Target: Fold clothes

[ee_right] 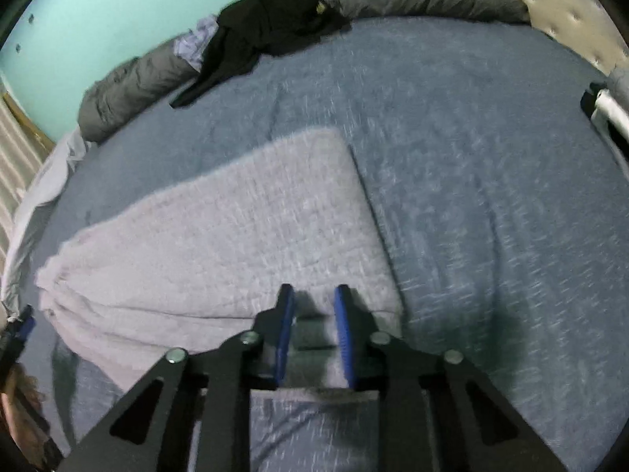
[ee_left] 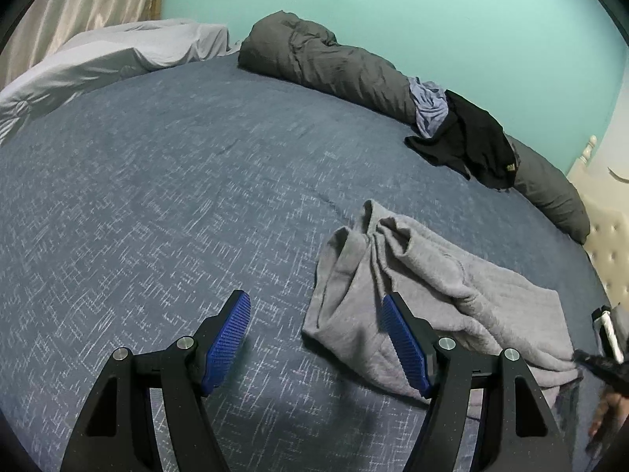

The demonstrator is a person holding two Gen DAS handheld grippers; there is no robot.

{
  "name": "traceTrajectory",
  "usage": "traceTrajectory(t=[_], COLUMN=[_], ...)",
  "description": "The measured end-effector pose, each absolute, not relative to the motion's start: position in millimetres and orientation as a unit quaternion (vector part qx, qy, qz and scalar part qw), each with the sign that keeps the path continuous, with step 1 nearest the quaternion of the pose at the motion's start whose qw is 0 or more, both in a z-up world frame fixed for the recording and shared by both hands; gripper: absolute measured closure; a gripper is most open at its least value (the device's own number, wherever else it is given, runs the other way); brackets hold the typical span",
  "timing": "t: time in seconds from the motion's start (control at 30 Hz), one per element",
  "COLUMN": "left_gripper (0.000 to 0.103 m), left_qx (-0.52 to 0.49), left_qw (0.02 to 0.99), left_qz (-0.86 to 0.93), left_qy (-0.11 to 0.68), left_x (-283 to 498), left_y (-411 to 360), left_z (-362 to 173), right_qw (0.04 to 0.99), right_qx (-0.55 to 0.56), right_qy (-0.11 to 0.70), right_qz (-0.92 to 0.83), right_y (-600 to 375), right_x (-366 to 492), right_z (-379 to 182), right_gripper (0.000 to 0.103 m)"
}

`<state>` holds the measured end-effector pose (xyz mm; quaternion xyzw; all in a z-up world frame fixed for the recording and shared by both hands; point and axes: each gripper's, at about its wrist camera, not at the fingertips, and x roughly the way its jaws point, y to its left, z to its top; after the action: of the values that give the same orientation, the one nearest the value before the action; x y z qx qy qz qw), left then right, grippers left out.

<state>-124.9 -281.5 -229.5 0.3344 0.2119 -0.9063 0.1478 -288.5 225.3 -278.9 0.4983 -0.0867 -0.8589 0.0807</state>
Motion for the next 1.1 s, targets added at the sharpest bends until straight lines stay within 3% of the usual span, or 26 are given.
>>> traceTrajectory(t=[0.1, 0.37, 0.8, 0.93, 1.1], left_gripper=[0.029, 0.029, 0.029, 0.030, 0.029], left_qx=[0.332, 0.335, 0.339, 0.336, 0.336], left_qw=[0.144, 0.137, 0.144, 0.145, 0.145], left_qz=[-0.908, -0.908, -0.903, -0.904, -0.902], left_qy=[0.211, 0.212, 0.220, 0.221, 0.228], left_x=[-132, -149, -140, -136, -134], left_y=[-278, -273, -285, -290, -293], left_z=[-226, -227, -231, -231, -232], right_qw=[0.086, 0.076, 0.251, 0.255, 0.227], right_qx=[0.495, 0.454, 0.449, 0.470, 0.484], right_qy=[-0.089, -0.069, -0.127, -0.120, -0.052], right_qz=[-0.860, -0.885, -0.848, -0.837, -0.844], right_y=[218, 203, 22, -13, -43], right_x=[-299, -292, -311, -308, -305], right_z=[-289, -265, -254, -269, -297], right_gripper=[0.093, 0.093, 0.093, 0.093, 0.093])
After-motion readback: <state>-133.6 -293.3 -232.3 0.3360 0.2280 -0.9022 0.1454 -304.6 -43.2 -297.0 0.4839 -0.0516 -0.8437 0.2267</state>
